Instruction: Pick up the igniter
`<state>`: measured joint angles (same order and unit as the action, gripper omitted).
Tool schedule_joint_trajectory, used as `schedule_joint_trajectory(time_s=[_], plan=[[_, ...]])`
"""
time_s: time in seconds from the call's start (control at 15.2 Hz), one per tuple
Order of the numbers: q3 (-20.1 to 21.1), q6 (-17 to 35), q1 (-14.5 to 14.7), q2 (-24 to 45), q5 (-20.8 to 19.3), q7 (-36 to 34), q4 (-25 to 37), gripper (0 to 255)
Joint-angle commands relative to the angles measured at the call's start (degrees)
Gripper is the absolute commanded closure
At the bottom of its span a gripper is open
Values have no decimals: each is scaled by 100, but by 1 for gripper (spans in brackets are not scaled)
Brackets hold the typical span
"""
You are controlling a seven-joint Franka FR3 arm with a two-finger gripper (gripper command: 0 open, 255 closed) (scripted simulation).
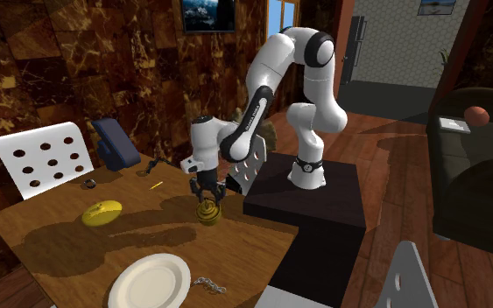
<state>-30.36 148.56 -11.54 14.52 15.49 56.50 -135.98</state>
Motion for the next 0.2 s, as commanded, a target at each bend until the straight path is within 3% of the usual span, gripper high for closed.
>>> schedule_joint_trajectory(time_s=[0.0, 0.13], plan=[[-84, -138, 63, -142, -163, -123, 21, 255], [-88, -147, 65, -154, -177, -133, 20, 255]])
